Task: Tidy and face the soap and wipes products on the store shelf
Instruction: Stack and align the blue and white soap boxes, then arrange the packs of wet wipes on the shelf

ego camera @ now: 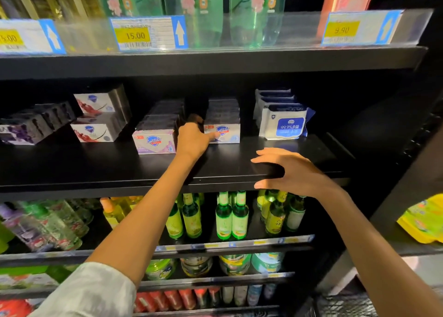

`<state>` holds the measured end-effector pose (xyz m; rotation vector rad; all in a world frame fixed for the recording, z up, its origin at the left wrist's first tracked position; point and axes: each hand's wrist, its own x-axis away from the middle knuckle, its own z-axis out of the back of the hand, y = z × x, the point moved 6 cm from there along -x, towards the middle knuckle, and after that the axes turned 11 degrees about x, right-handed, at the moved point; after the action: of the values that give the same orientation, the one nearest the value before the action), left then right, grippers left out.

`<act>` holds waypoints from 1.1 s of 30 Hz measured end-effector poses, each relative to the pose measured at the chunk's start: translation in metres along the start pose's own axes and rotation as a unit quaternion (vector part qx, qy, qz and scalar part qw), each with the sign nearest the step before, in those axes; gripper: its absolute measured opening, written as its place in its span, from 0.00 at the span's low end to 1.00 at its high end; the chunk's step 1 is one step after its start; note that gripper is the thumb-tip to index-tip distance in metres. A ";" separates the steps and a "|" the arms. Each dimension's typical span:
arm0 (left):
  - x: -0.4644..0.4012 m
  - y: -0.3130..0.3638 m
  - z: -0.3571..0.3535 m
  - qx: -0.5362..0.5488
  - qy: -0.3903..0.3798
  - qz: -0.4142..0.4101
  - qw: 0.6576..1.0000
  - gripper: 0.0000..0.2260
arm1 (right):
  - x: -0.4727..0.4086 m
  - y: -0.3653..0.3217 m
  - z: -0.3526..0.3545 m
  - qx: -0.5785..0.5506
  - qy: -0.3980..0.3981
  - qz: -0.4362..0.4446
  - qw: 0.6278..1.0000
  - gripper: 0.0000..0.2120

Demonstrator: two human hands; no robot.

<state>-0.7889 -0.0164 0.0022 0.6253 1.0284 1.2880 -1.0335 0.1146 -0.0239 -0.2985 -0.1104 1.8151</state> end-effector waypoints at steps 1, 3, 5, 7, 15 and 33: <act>0.000 0.000 0.000 0.000 -0.005 0.002 1.000 0.19 | 0.000 0.000 0.000 -0.003 -0.005 -0.004 1.000 0.38; 0.004 0.000 0.003 -0.014 -0.006 -0.001 1.000 0.20 | 0.003 -0.003 0.003 -0.032 0.004 -0.005 0.999 0.36; 0.012 0.002 0.009 -0.030 0.007 -0.024 0.999 0.21 | 0.004 -0.001 0.010 -0.120 0.045 -0.019 0.992 0.30; 0.029 0.004 0.017 -0.015 0.022 -0.055 0.998 0.20 | 0.001 0.009 0.019 -0.240 0.117 -0.058 0.962 0.23; 0.109 0.021 -0.013 -0.088 -0.263 -0.228 0.933 0.29 | -0.028 0.078 0.063 -0.207 0.348 -0.222 0.887 0.33; 0.109 0.015 -0.020 -0.163 -0.295 -0.241 0.910 0.29 | -0.033 0.076 0.046 -0.340 0.264 -0.216 0.876 0.26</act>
<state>-0.8180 0.0884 -0.0227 0.4211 0.4065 0.7316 -1.1086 0.0662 0.0080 -1.1642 -0.3989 1.1424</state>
